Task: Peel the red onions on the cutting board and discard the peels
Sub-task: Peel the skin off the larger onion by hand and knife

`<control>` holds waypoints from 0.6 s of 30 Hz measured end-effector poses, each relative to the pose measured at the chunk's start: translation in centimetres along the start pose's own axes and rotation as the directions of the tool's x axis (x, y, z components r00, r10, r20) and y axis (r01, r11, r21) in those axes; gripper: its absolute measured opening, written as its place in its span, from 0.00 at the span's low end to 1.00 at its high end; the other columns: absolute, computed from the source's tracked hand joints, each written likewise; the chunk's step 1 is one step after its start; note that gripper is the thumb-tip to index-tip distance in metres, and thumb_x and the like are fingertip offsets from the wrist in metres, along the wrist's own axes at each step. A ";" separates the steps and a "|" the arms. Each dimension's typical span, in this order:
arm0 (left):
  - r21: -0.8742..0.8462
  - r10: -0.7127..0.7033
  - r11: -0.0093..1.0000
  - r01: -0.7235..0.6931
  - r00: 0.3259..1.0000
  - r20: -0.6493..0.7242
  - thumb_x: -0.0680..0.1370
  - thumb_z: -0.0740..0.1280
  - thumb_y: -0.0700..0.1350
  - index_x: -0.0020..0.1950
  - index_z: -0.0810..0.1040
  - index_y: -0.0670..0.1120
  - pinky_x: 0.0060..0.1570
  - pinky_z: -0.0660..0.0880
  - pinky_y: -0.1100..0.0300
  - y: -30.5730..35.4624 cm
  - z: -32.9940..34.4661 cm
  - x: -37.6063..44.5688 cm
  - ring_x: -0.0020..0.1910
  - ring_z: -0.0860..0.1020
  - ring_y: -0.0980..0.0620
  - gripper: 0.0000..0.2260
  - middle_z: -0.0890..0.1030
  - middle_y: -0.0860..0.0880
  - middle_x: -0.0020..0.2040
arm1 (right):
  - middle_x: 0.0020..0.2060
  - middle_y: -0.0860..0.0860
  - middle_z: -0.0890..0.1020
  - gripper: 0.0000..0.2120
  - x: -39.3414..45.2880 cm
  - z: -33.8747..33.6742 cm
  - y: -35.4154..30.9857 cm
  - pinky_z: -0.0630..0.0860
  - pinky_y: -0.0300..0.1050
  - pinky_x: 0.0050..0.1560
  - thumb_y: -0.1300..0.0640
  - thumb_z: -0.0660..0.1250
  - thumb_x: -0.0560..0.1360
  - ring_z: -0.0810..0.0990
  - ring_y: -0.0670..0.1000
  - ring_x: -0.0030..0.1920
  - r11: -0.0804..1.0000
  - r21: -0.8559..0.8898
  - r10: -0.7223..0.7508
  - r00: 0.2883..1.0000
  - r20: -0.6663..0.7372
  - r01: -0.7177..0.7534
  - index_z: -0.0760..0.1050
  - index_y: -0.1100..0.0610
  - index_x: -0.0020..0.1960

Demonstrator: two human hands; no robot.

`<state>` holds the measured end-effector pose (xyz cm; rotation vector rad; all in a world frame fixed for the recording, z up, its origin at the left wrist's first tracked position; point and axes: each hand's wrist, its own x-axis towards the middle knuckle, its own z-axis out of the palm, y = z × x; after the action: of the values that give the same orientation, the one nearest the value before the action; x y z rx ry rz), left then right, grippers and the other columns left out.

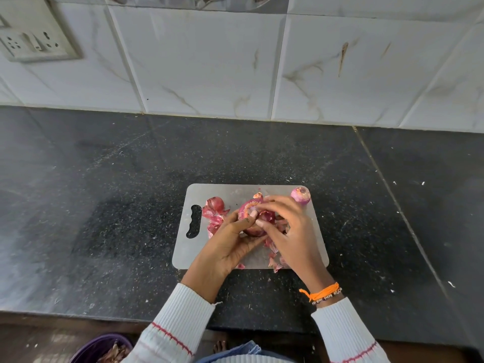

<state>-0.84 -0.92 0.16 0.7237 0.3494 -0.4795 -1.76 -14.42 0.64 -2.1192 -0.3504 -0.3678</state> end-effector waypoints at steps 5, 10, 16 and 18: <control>-0.019 -0.038 0.999 0.037 0.997 -0.063 0.65 0.70 0.39 0.59 0.72 0.40 0.39 0.82 0.51 0.1 0.3 -0.3 0.60 0.74 0.38 0.23 0.73 0.35 0.59 | 0.43 0.50 0.82 0.07 0.0 -0.6 0.6 0.78 0.38 0.47 0.67 0.69 0.72 0.80 0.44 0.46 0.992 0.092 0.103 0.986 -0.128 -0.091 0.81 0.57 0.45; -0.041 -0.079 0.996 0.077 0.994 -0.070 0.74 0.65 0.38 0.63 0.70 0.37 0.36 0.82 0.52 0.0 0.6 -0.4 0.58 0.75 0.38 0.18 0.74 0.35 0.57 | 0.41 0.50 0.82 0.07 0.1 -0.5 0.9 0.78 0.38 0.46 0.68 0.68 0.71 0.81 0.46 0.44 0.988 0.074 0.148 0.972 -0.185 -0.136 0.81 0.58 0.45; -0.025 -0.064 0.998 0.063 0.998 -0.013 0.74 0.64 0.39 0.55 0.73 0.38 0.42 0.79 0.50 0.7 0.4 -0.6 0.50 0.78 0.41 0.11 0.77 0.37 0.51 | 0.41 0.49 0.81 0.09 -0.1 -1.5 2.8 0.74 0.28 0.45 0.70 0.69 0.70 0.78 0.41 0.41 0.979 -0.094 0.152 0.955 -0.253 -0.181 0.81 0.59 0.45; -0.013 -0.065 0.998 0.065 0.997 -0.044 0.75 0.65 0.40 0.53 0.74 0.38 0.42 0.79 0.51 0.7 0.4 -0.6 0.49 0.78 0.43 0.09 0.78 0.38 0.49 | 0.43 0.51 0.82 0.09 -0.3 -1.4 3.1 0.73 0.29 0.46 0.70 0.68 0.70 0.79 0.43 0.43 0.967 -0.129 0.197 0.965 -0.175 -0.221 0.81 0.59 0.46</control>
<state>-0.93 -0.53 1.09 0.7147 0.4179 -0.5232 -1.00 -17.30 -1.03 -2.2282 -0.0033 -0.4480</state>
